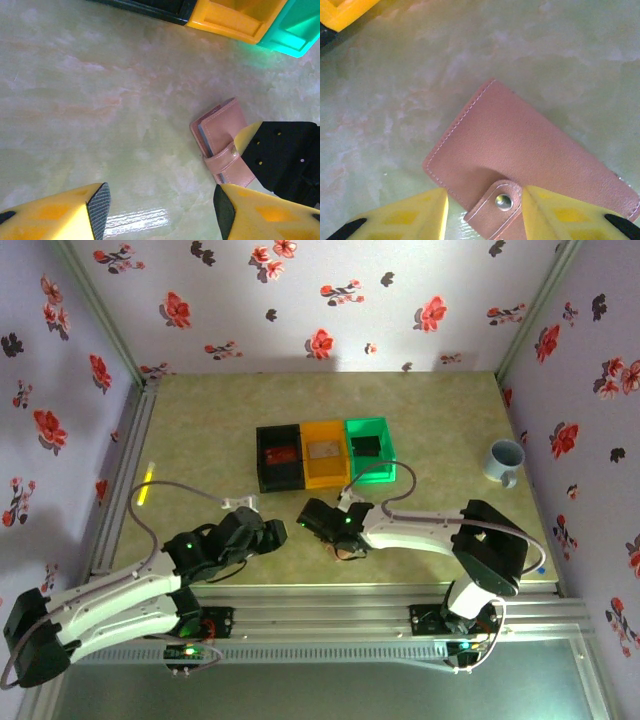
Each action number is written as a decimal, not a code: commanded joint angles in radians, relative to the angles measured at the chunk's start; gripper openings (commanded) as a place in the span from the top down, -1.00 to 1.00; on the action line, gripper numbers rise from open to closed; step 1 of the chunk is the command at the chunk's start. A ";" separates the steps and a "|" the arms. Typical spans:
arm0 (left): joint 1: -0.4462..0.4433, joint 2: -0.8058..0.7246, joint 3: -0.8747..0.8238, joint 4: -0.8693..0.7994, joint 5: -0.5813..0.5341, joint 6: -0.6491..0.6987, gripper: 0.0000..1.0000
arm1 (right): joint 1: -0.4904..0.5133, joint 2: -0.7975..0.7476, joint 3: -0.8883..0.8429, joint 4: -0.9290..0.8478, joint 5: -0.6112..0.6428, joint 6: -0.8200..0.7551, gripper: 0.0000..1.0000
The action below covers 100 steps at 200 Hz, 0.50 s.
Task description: Take the credit cards out of the card holder
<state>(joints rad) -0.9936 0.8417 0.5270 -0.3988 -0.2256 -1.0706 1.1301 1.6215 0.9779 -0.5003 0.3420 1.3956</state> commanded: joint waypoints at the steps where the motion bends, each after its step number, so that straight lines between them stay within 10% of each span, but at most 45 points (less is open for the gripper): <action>1: 0.007 -0.015 -0.010 -0.031 -0.027 -0.013 -0.19 | 0.016 0.028 0.028 -0.038 0.014 0.054 0.14; 100: 0.009 -0.024 -0.025 -0.038 -0.032 -0.013 -0.20 | 0.018 0.089 0.018 -0.029 0.001 0.128 0.20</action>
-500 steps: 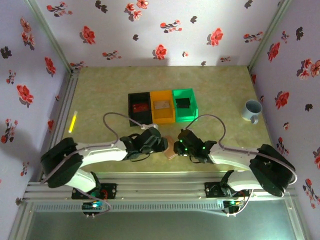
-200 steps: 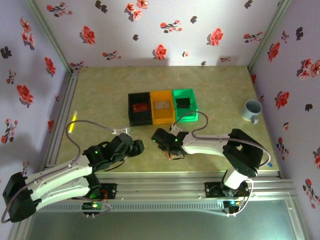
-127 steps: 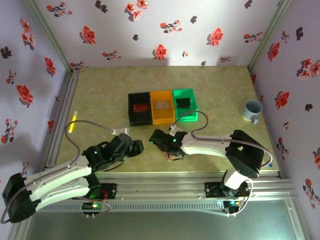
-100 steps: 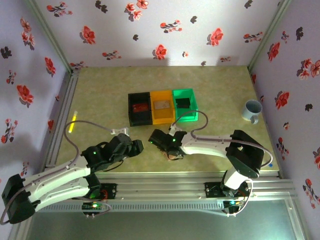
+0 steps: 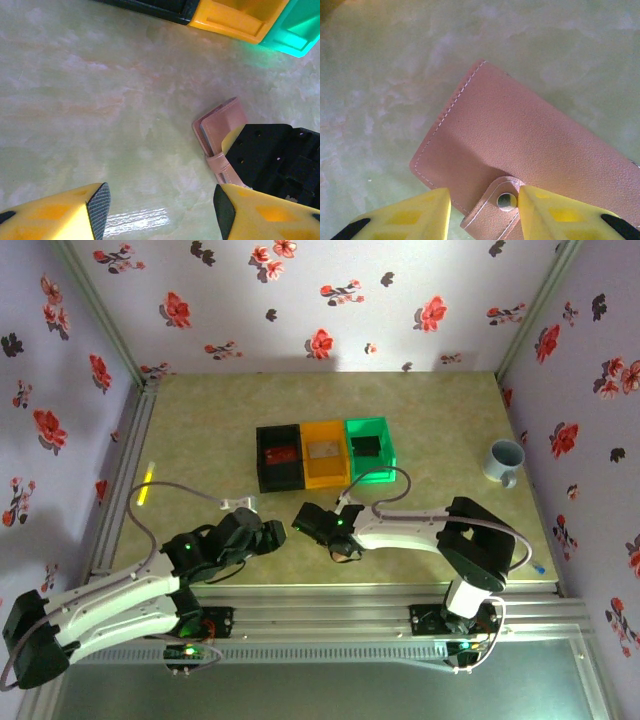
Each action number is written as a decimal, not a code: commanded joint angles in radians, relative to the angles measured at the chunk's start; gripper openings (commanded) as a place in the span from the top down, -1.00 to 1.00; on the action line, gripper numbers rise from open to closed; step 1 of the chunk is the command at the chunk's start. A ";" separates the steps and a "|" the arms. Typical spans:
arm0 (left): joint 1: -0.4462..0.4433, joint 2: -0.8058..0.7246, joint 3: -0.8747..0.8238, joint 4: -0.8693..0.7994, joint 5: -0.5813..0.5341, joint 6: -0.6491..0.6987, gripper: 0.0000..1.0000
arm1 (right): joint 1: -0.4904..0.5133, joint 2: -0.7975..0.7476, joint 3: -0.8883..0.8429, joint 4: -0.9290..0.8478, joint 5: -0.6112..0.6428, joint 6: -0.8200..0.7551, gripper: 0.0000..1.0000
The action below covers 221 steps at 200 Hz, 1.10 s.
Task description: Take the credit cards out of the card holder
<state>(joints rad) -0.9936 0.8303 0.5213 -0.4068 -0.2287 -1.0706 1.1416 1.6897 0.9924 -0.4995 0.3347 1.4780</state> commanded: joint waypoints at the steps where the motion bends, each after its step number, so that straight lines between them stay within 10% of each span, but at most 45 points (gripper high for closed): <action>1: 0.009 -0.013 -0.020 -0.030 -0.029 -0.012 -0.20 | 0.006 0.021 0.003 -0.030 0.007 0.046 0.20; 221: 0.011 -0.030 -0.023 -0.050 -0.033 -0.022 -0.20 | 0.038 0.000 -0.046 0.005 -0.024 0.167 0.17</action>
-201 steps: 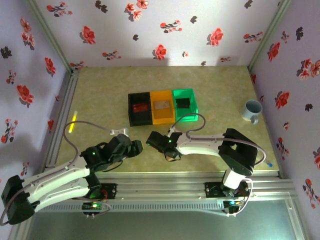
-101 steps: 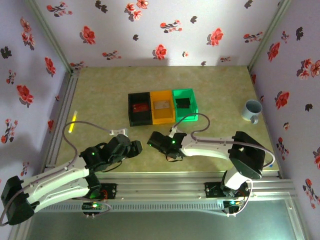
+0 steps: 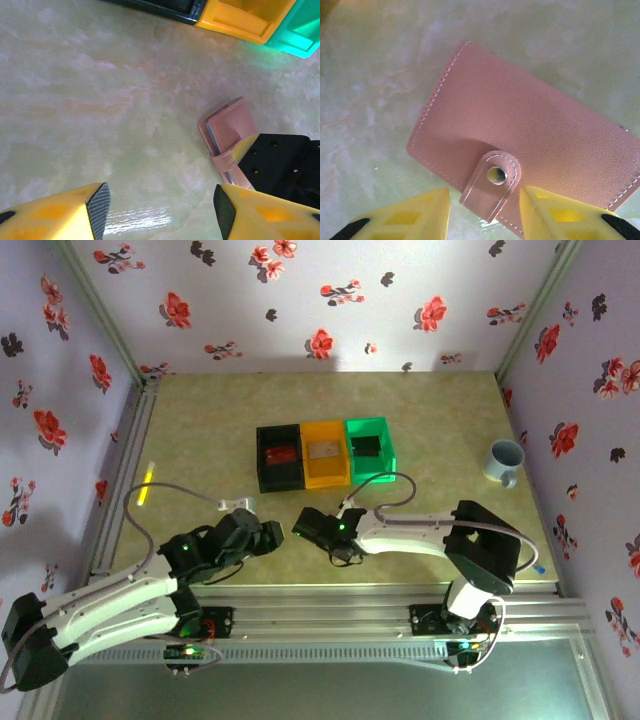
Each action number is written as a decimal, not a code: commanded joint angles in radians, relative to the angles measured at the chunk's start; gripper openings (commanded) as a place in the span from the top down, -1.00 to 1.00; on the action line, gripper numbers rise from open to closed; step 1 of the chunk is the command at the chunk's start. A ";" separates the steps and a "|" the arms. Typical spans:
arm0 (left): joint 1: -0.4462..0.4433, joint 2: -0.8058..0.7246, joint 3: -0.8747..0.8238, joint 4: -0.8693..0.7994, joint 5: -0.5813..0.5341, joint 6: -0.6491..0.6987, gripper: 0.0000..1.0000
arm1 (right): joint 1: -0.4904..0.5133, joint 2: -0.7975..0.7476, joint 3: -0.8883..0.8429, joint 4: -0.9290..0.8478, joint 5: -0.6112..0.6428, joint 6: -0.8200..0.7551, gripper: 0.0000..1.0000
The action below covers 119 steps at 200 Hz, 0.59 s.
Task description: Take the credit cards out of the card holder
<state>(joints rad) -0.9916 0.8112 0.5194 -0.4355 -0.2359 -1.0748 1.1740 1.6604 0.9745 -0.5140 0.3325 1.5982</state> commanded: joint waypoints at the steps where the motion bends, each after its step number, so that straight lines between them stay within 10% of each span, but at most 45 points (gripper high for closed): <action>1: 0.009 -0.012 -0.021 -0.022 -0.026 -0.017 -0.20 | 0.006 0.031 -0.030 0.021 -0.024 0.048 0.17; 119: 0.011 -0.006 -0.038 -0.014 -0.010 -0.023 -0.21 | -0.111 0.079 -0.147 0.127 -0.142 -0.053 0.63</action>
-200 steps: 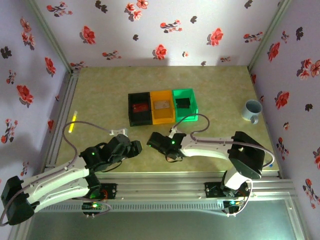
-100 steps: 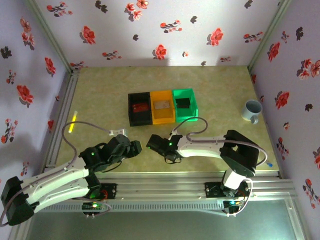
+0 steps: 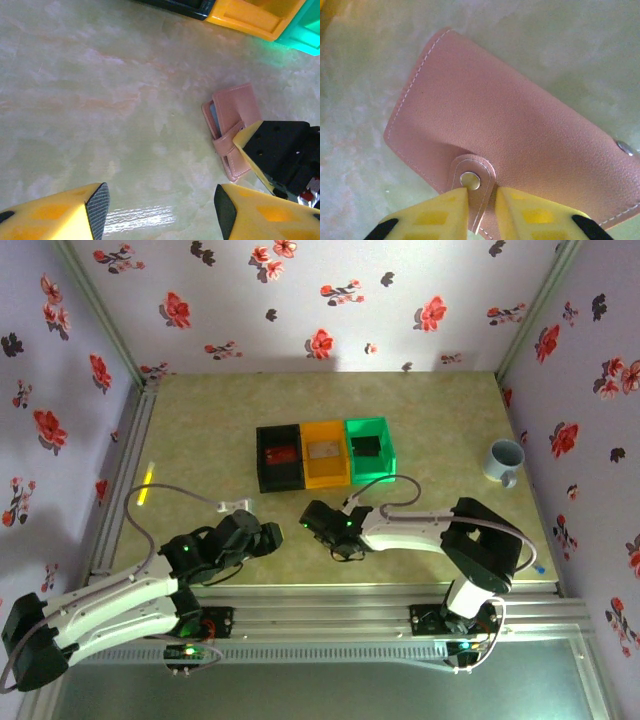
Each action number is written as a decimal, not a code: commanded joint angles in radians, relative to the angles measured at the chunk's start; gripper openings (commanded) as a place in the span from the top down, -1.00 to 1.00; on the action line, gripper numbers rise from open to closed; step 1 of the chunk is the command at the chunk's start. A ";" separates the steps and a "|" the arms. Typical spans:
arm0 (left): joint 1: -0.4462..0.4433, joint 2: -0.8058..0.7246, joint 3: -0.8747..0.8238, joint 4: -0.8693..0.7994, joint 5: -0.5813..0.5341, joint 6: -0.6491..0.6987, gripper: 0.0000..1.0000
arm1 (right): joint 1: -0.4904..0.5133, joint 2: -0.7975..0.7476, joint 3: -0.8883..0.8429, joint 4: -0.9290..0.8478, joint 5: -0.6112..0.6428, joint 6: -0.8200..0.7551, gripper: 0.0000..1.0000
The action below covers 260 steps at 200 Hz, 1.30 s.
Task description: Take the credit cards out of the card holder
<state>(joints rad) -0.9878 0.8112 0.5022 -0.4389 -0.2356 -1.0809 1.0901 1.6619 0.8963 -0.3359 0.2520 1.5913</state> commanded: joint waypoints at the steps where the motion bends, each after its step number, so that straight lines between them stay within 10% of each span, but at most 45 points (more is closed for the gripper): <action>1: 0.007 -0.006 -0.021 -0.010 -0.010 -0.016 -0.21 | -0.027 0.077 -0.068 -0.052 -0.061 -0.049 0.63; 63: 0.008 -0.006 -0.030 -0.004 0.004 -0.019 -0.21 | -0.037 0.095 -0.040 -0.108 -0.039 -0.233 1.00; 239: 0.008 0.209 0.129 -0.149 0.013 -0.201 -0.32 | 0.016 -0.023 -0.019 -0.156 -0.121 -0.944 1.00; 260: 0.008 0.267 0.169 -0.168 0.019 -0.201 -0.35 | 0.016 -0.080 -0.019 -0.175 -0.085 -0.950 0.52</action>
<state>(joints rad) -0.9878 1.0298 0.6155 -0.5385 -0.2089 -1.2518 1.0962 1.6329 0.9070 -0.3943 0.1814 0.7132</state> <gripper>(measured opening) 0.669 0.147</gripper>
